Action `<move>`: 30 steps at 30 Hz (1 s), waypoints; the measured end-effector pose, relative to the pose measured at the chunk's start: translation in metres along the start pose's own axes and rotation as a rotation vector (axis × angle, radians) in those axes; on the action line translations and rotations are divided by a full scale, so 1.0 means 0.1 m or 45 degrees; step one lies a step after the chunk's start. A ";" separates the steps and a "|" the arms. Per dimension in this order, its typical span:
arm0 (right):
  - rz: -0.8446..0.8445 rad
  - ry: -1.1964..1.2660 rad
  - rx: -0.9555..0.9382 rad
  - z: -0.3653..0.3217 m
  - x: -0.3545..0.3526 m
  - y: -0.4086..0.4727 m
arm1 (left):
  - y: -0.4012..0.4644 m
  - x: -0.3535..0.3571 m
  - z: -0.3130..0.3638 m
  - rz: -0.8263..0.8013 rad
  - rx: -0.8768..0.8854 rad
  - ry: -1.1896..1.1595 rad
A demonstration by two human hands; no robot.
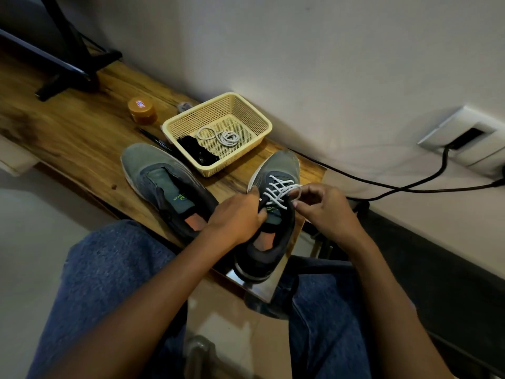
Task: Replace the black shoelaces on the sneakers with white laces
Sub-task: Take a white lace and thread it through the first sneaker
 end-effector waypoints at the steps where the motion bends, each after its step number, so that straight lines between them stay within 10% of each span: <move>1: 0.013 -0.005 0.002 0.00 0.00 0.00 | 0.00 0.00 0.00 0.004 0.004 0.005; 17: 0.248 0.032 -0.078 0.01 -0.05 0.02 | -0.03 -0.12 -0.06 -0.080 0.014 -0.367; 30: 0.402 0.168 -0.038 -0.01 -0.07 -0.01 | 0.02 -0.21 -0.02 0.272 0.059 -0.573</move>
Point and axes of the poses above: each hand's wrist, its own y-axis towards the middle knuckle, its own x-axis out of the palm, z = x × y, the point moved 2 cm from there along y, towards the middle knuckle, and after that the axes turned 8 degrees about y, right-handed, at the moved point
